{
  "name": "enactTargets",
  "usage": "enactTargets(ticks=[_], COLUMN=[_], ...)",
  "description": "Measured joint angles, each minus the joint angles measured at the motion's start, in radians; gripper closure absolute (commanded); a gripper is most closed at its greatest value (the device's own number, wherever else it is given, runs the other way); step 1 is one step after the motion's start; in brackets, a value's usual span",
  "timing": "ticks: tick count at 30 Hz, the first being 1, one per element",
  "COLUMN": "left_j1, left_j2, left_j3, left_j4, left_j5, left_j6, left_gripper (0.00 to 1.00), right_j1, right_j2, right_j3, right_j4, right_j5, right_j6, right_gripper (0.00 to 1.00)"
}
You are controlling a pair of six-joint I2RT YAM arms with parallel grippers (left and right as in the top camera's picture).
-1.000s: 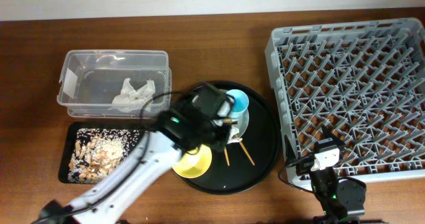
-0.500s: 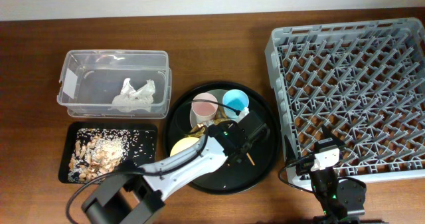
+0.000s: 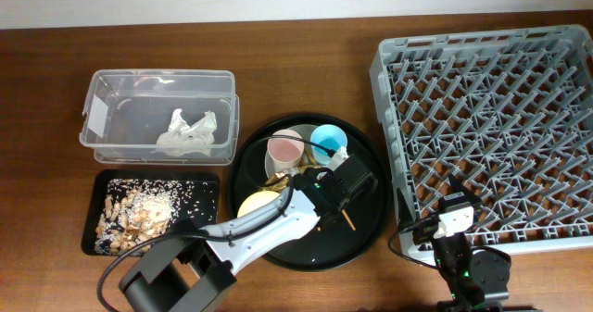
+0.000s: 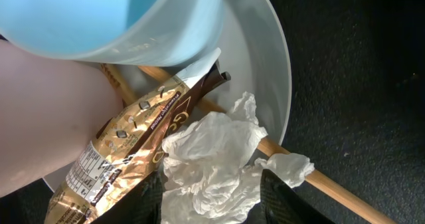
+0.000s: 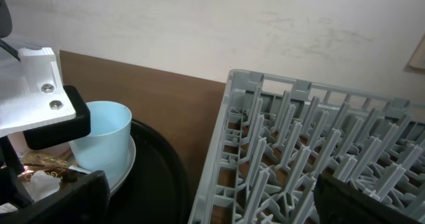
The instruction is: Sort waste into correct bins and load items into the dishwasher rack
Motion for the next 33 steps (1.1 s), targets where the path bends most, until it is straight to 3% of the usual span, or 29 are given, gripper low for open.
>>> enactTargets(ticks=[10,12,14,16,23,28,33], left_j1=[0.000,0.000,0.000,0.000,0.000,0.000,0.019], left_j2=[0.000,0.000,0.000,0.001,0.001,-0.013,-0.154], left_j3=[-0.003,-0.014,-0.032,-0.041,-0.042,-0.005,0.055], left_j4=[0.011,0.024,0.031,0.032,0.031,-0.054,-0.091], left_j5=[0.024,0.032,0.038,0.038,0.037,0.024,-0.037], left_j6=[0.000,0.001,0.003,0.007,0.008,0.008,0.008], left_gripper=[0.59,0.66,0.87,0.99,1.00,1.00,0.97], right_j1=[0.000,0.000,0.000,0.000,0.000,0.000,0.000], right_j2=[0.000,0.000,0.000,0.000,0.000,0.000,0.000], right_j3=[0.000,0.000,0.000,0.000,0.000,0.000,0.000], right_j4=[0.000,0.000,0.000,0.000,0.000,0.000,0.000], right_j5=[0.000,0.000,0.000,0.000,0.000,0.000,0.000], right_j6=[0.000,-0.001,0.000,0.000,0.000,0.000,-0.001], right_gripper=[0.01,0.01,0.01,0.01,0.01,0.01,0.01])
